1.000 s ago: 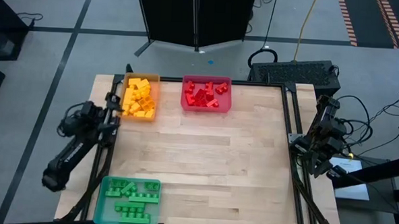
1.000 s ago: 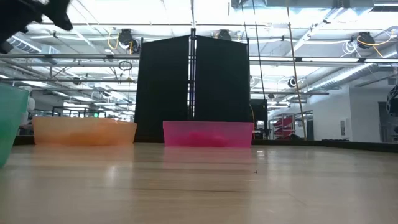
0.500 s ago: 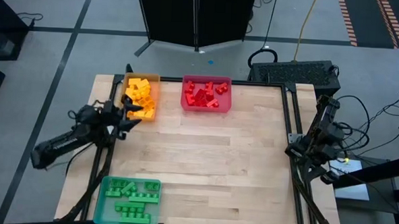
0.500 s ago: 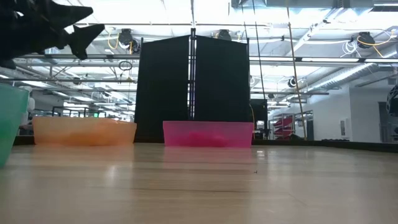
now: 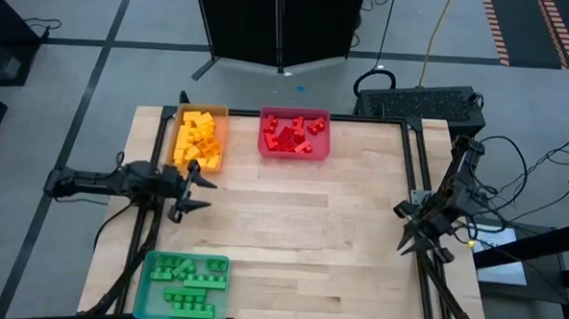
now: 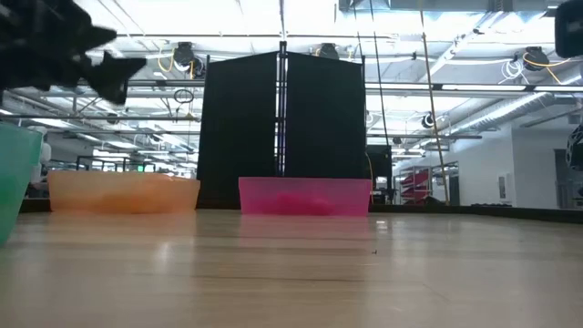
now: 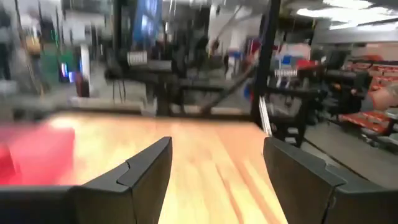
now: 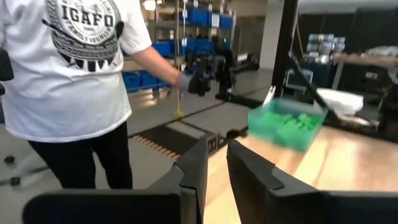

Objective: Sort blocks
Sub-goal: Return to Home Position

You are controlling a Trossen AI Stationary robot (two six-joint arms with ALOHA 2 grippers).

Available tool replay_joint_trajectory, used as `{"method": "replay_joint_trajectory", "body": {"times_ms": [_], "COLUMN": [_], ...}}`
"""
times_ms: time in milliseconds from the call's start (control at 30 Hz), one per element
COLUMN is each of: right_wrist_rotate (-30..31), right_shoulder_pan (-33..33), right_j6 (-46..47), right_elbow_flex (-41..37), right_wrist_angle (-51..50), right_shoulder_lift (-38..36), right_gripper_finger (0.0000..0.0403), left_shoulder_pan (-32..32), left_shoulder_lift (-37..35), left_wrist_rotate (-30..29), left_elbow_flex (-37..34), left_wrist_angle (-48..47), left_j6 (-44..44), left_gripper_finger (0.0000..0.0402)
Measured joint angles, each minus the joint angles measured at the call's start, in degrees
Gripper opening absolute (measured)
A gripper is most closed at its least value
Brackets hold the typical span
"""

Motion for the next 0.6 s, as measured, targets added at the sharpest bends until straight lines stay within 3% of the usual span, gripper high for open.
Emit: {"method": "replay_joint_trajectory", "body": {"times_ms": [200, 400, 500, 600], "right_wrist_rotate": [-0.2, 0.1, 1.2, 1.3], "right_shoulder_pan": [0.0, 0.0, 0.0, 0.0], "right_j6": [0.9, 0.9, 1.4, 2.8], "right_elbow_flex": [0.0, -0.4, -2.4, -4.2], "right_wrist_angle": [-7.0, -10.8, -9.7, -9.5], "right_shoulder_lift": [0.0, 0.0, 0.0, 0.1], "right_gripper_finger": [0.0059, 0.0059, 0.0059, 0.0059], "left_shoulder_pan": [-5.4, -6.5, -6.6, -6.7], "left_shoulder_lift": [1.1, 1.1, 2.3, 3.4], "left_wrist_rotate": [-11.0, -20.5, -20.5, -15.4], "left_elbow_flex": [0.0, 0.0, 0.0, 0.0], "left_wrist_angle": [-5.5, -6.5, -6.6, -7.2], "left_j6": [-0.8, 1.9, 1.8, -0.2], "left_gripper_finger": [0.0255, 0.0255, 0.0255, 0.0255]}}
